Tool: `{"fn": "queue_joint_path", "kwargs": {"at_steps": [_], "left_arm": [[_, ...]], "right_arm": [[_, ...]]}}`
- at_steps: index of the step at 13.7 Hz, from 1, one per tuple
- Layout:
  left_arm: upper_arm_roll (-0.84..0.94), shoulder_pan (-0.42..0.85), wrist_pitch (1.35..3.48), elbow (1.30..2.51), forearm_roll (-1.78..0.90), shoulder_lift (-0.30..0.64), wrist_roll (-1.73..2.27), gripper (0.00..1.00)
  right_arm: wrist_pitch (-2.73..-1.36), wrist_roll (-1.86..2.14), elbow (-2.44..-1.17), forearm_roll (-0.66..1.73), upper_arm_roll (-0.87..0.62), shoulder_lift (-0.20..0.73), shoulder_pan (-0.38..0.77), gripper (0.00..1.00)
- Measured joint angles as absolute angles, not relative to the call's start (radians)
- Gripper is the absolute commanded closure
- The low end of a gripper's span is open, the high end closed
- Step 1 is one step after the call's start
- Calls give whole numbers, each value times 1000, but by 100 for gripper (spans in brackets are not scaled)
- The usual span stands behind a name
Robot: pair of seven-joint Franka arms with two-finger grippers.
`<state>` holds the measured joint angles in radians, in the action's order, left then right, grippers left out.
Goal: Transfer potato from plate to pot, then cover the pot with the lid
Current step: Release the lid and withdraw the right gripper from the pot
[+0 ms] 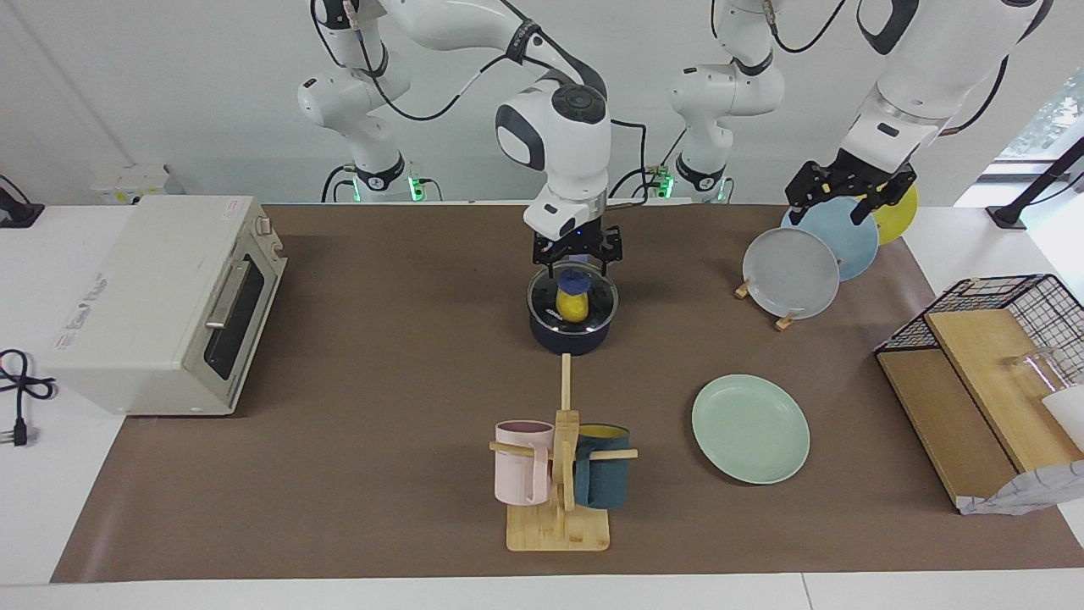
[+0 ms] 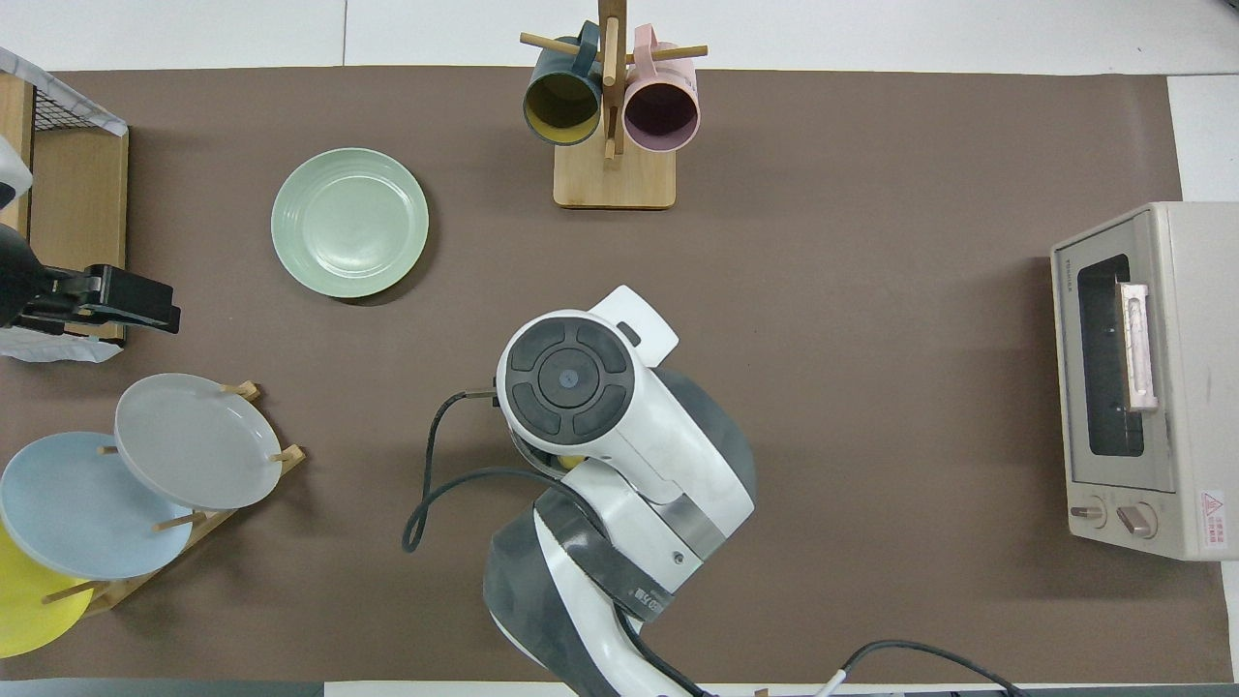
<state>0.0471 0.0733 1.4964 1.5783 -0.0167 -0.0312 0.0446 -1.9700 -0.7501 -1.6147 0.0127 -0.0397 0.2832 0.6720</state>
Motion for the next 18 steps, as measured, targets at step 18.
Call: {"fn": "queue_joint_path", "kwargs": {"at_steps": [18], "left_arm": [[46, 73, 1496, 1578, -17, -31, 45, 0]], "right_arm": [[-1434, -108, -1533, -71, -31, 0, 150, 0]]}}
